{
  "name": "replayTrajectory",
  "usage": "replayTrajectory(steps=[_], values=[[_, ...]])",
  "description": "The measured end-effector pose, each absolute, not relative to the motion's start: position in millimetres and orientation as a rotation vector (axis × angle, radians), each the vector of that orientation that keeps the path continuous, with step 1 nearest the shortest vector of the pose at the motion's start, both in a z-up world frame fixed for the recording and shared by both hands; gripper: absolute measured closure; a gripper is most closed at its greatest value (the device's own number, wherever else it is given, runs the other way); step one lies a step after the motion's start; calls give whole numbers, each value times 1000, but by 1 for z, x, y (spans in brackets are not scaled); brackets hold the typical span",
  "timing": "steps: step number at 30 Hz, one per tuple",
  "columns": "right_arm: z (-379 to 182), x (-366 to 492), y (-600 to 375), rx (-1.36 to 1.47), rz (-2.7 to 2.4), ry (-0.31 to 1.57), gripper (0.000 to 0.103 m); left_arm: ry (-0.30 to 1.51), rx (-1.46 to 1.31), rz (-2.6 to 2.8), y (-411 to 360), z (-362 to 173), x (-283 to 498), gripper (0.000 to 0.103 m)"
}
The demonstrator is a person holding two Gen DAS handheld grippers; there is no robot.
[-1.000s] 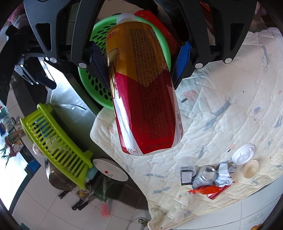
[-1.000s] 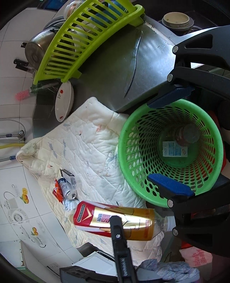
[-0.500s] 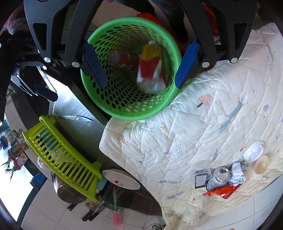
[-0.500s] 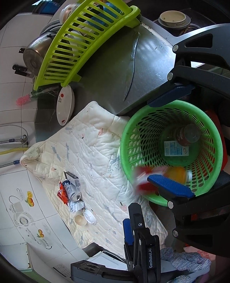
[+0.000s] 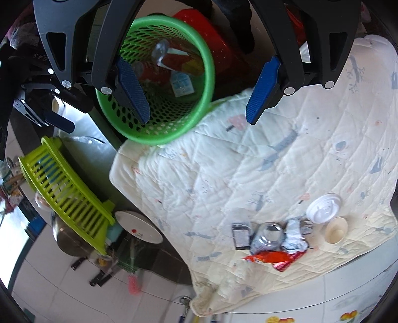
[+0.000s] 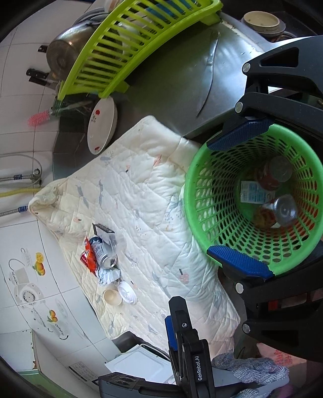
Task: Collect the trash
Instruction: 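Move the left tool to the white cup lid and close on it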
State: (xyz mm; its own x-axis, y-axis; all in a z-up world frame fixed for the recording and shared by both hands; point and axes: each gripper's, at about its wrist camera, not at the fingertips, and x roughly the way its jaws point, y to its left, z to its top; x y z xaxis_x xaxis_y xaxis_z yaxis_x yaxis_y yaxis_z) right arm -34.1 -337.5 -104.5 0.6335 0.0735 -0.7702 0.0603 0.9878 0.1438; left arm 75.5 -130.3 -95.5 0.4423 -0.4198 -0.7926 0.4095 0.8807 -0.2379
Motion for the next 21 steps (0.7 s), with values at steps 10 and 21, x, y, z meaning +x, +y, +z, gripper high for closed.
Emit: replayTrajectory(steps=[10, 21], values=[[-93, 25, -308, 137, 100, 879, 28, 969, -70, -400, -84, -91, 114, 24], [-83, 100, -274, 97, 186, 875, 28, 962, -99, -313, -42, -94, 156, 24]])
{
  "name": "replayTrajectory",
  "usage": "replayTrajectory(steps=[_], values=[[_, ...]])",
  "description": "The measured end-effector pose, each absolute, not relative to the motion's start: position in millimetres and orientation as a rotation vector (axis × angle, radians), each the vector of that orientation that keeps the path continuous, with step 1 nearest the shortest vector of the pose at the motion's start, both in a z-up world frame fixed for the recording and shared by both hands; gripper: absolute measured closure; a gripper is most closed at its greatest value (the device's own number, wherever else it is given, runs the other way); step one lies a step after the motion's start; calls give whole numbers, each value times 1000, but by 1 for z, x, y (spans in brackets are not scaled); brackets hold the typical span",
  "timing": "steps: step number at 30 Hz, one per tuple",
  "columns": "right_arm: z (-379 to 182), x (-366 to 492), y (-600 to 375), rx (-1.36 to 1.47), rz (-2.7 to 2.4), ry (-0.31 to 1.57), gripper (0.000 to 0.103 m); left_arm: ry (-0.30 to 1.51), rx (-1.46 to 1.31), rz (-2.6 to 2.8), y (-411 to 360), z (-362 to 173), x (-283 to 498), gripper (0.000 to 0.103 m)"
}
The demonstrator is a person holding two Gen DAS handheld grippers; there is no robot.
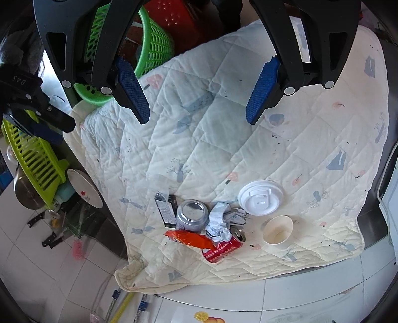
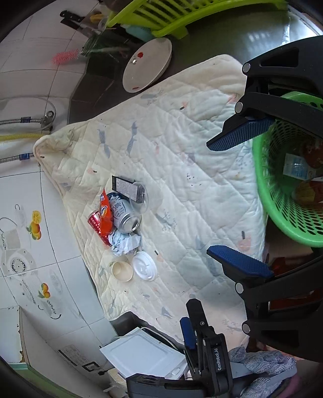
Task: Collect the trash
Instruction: 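Move the left tool to the white cup lid and close on it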
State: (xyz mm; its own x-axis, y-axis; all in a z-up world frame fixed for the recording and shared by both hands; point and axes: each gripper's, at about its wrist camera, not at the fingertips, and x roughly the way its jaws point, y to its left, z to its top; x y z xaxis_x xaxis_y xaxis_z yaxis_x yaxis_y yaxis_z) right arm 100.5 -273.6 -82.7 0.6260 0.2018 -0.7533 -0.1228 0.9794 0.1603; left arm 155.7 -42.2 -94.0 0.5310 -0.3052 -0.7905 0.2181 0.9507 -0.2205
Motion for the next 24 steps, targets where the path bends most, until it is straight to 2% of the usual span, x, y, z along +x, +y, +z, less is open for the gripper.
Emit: replayTrajectory(steps=[11, 24], values=[[-88, 185, -256, 133, 209, 899, 28, 980, -115, -272, -11, -103, 199, 24], [-132, 265, -238, 125, 166, 988, 28, 999, -103, -226, 22, -117, 254, 24]])
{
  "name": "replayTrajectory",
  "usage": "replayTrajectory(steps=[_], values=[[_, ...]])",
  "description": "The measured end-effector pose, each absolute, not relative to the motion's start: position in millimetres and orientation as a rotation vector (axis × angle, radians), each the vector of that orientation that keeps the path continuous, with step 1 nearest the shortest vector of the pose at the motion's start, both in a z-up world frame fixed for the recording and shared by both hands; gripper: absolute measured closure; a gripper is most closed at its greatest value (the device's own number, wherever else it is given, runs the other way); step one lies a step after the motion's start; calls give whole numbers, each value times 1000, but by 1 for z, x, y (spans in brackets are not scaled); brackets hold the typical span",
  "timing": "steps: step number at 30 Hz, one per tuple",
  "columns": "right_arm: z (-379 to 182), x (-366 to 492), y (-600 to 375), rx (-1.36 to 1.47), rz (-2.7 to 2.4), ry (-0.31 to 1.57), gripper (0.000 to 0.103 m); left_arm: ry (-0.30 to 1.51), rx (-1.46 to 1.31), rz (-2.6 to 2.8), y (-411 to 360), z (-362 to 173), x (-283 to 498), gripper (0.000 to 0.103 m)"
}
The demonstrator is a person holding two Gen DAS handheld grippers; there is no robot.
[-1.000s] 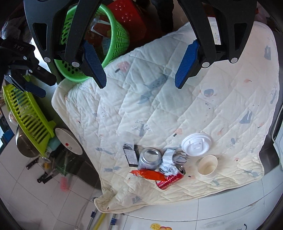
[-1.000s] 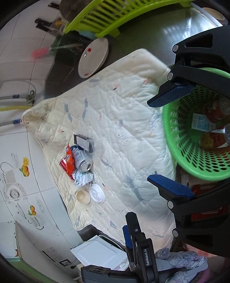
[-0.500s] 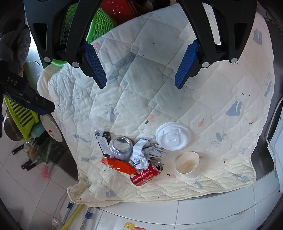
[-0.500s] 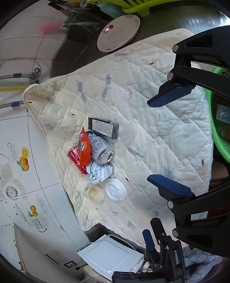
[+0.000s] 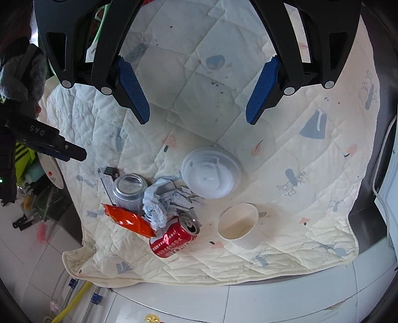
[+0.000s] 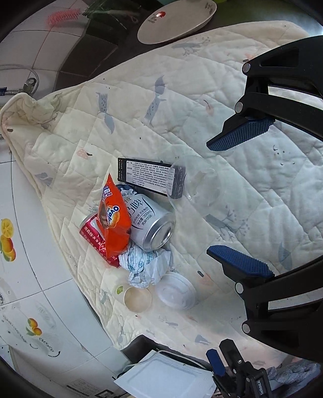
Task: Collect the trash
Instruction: 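Move the left tool to the white cup lid and close on it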
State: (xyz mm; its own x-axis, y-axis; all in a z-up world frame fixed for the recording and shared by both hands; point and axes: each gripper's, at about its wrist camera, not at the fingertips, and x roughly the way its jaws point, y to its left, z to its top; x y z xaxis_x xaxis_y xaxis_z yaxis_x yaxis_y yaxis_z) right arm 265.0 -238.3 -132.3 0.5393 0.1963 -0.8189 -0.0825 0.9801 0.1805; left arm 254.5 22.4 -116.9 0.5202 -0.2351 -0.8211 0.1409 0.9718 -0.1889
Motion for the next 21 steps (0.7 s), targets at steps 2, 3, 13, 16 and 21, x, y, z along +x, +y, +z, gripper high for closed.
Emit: replayTrajectory(steps=[2, 3, 13, 16, 21], values=[[-139, 274, -237, 108, 147, 1003, 28, 1003, -97, -221, 25, -120, 265, 24], [-143, 278, -236, 104, 142, 1009, 28, 1002, -91, -221, 25, -121, 270, 24], [-169, 304, -235, 89, 104, 1056, 31, 1022, -6, -276, 13, -144, 321, 24], [-172, 307, -234, 80, 97, 1062, 39, 1039, 44, -288, 5, -153, 336, 24], [-172, 307, -232, 67, 93, 1057, 43, 1060, 85, -273, 0, -166, 354, 24]])
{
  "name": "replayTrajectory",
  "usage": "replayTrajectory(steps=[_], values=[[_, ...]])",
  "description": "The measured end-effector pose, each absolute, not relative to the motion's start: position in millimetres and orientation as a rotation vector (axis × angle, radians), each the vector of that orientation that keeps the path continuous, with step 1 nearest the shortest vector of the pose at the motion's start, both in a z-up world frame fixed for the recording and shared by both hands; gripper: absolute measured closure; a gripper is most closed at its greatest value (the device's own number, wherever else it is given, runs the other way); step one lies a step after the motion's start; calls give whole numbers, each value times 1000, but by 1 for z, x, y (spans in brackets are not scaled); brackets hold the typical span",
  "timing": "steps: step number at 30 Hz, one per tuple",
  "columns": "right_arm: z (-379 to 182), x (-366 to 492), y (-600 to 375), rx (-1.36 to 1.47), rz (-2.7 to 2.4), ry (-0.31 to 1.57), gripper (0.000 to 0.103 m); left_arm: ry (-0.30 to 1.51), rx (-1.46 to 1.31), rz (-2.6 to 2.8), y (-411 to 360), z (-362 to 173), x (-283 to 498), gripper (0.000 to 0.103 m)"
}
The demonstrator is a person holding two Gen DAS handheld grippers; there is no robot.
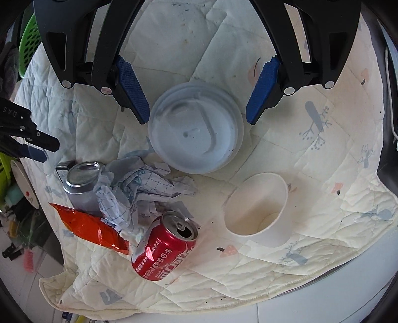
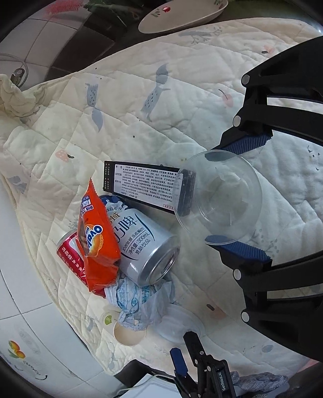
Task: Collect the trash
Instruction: 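Move the left tool to the white cup lid and close on it, then carry the lid to the basket with the left tool while the right tool drops the cup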
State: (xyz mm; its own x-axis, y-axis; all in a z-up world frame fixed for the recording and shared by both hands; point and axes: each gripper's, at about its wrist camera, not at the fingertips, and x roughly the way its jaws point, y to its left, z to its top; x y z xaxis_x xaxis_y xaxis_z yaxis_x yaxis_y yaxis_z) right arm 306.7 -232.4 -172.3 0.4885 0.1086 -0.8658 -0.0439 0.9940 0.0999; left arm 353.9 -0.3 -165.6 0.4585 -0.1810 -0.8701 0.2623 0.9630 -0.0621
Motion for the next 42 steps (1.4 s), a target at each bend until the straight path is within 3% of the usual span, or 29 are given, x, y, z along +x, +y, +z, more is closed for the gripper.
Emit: replayTrajectory(steps=[9, 20, 42], values=[[-161, 292, -231, 69, 106, 1035, 43, 1060, 96, -297, -7, -177, 367, 21], [-143, 256, -230, 68, 124, 999, 43, 1010, 136, -299, -14, -173, 358, 26], [-129, 94, -259, 90, 146, 987, 43, 886, 105, -413, -31, -105, 206, 26]])
